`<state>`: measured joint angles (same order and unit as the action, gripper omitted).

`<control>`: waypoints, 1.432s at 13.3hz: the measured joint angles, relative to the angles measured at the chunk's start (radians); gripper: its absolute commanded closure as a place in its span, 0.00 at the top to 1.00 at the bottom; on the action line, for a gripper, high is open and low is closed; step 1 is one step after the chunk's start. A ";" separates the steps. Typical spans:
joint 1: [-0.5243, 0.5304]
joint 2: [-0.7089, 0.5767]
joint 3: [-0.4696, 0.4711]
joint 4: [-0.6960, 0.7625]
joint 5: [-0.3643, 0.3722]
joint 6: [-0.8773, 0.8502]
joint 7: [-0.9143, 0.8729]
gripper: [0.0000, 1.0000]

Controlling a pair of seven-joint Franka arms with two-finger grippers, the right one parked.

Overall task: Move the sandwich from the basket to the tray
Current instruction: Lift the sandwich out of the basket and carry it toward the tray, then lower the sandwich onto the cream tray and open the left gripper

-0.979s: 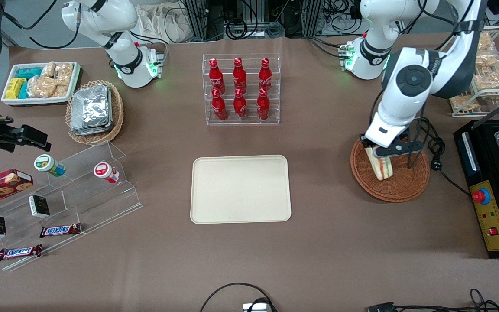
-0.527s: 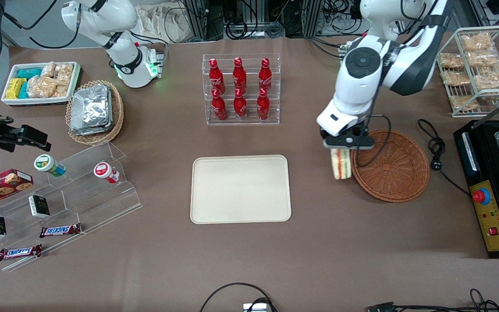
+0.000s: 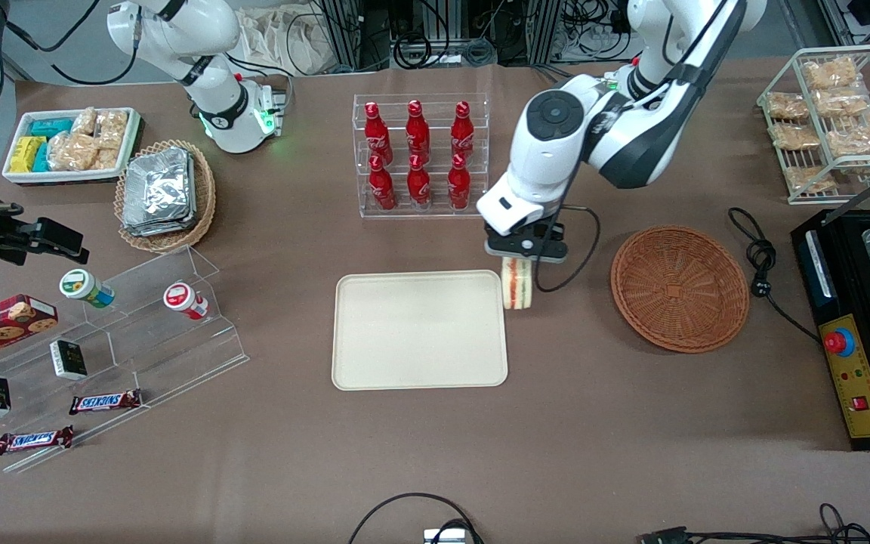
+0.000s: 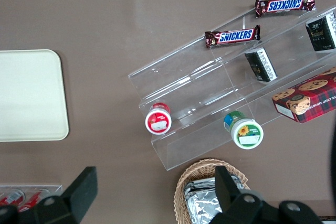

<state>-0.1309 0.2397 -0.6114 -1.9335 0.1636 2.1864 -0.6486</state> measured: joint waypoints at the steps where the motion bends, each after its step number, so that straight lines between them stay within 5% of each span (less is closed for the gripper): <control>1: -0.020 0.031 0.000 0.016 0.003 0.002 -0.010 0.30; 10: -0.061 0.259 0.001 0.069 0.155 0.123 -0.137 0.30; 15: -0.068 0.406 0.001 0.135 0.363 0.152 -0.292 0.30; 19: -0.068 0.470 0.001 0.176 0.373 0.178 -0.304 0.30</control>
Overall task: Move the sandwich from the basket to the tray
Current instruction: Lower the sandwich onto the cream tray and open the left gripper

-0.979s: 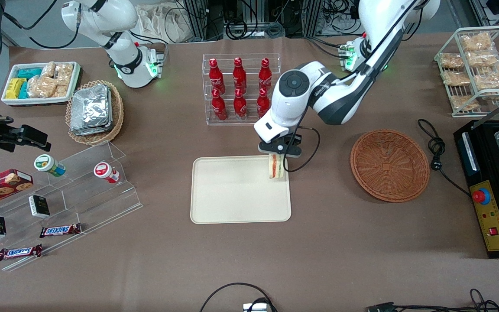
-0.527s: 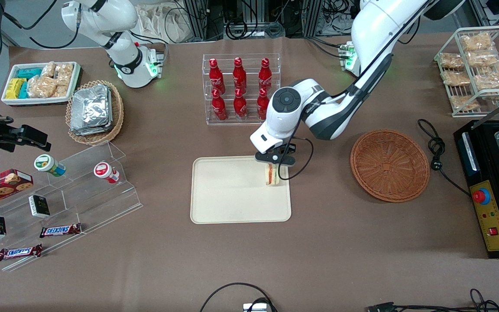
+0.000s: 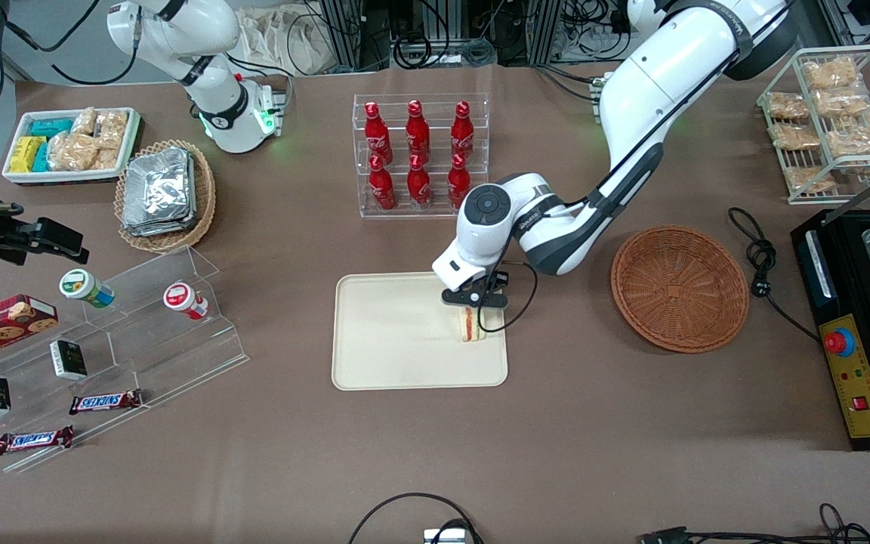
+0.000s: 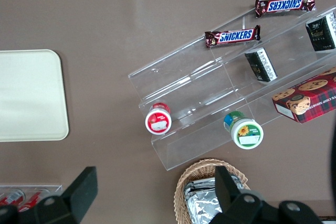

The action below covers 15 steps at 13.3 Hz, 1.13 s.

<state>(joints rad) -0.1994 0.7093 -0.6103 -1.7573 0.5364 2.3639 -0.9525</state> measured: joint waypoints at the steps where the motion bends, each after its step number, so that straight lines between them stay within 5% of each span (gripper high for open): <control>1: 0.000 0.006 0.000 0.009 0.000 0.000 0.000 0.36; 3: 0.000 0.010 0.000 0.016 0.000 0.000 -0.002 0.78; 5: 0.000 0.011 0.000 0.018 0.000 0.000 -0.003 1.00; 15: 0.002 0.008 0.000 0.200 -0.038 -0.147 -0.033 1.00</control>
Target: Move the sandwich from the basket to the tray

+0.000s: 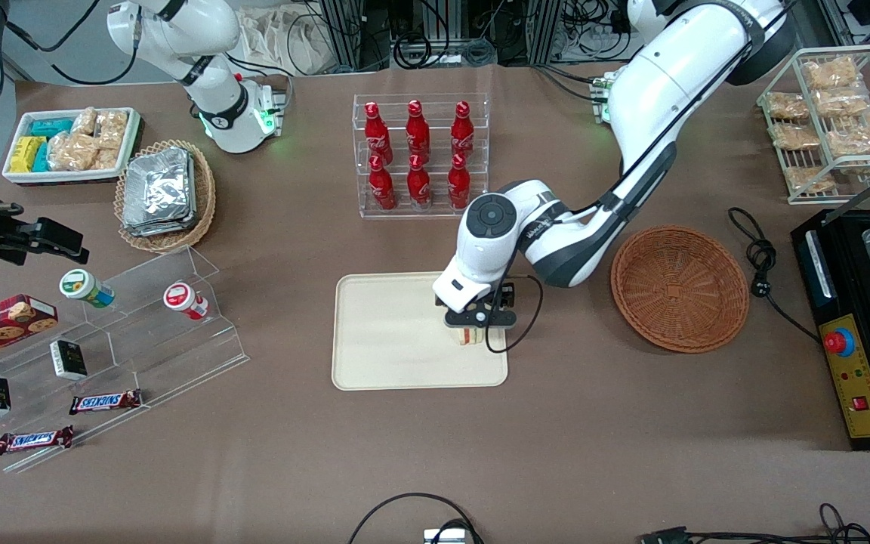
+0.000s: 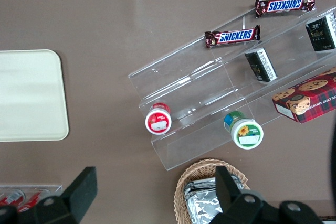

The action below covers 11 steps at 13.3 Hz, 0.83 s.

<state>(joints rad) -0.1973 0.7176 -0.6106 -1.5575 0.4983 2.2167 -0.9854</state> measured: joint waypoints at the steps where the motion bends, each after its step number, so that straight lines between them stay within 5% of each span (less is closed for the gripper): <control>1: 0.001 -0.005 0.000 0.032 -0.008 -0.038 -0.014 1.00; 11: 0.140 -0.194 0.006 0.100 -0.042 -0.240 -0.126 1.00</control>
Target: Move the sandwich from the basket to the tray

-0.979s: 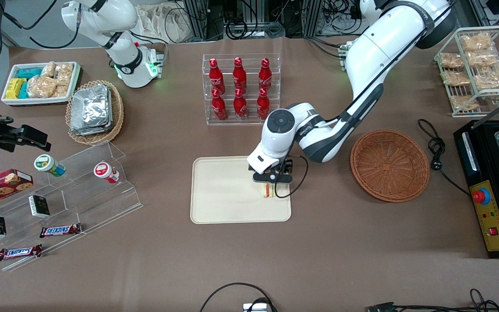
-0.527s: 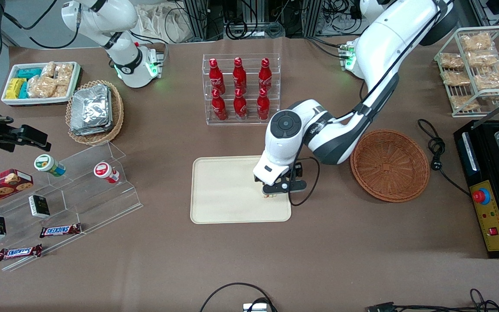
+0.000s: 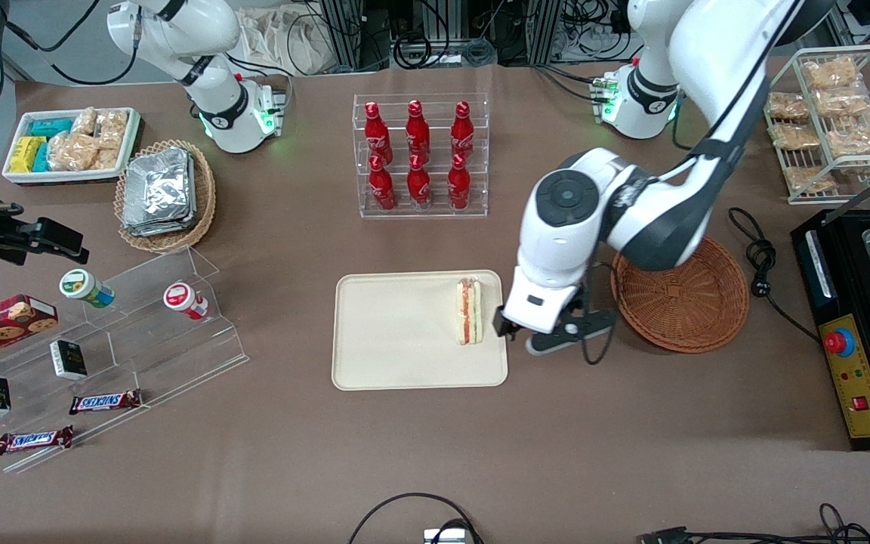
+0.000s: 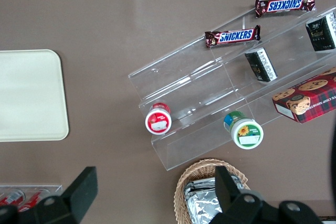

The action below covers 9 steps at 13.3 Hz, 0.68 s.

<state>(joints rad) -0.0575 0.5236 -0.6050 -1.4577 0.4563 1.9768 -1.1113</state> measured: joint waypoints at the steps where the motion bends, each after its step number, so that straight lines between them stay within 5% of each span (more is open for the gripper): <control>1: 0.021 -0.018 0.000 0.002 -0.010 -0.020 0.000 1.00; 9: 0.126 -0.078 0.001 0.043 -0.110 -0.116 0.092 1.00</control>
<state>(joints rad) 0.0681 0.4461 -0.6036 -1.4149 0.3459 1.8611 -1.0194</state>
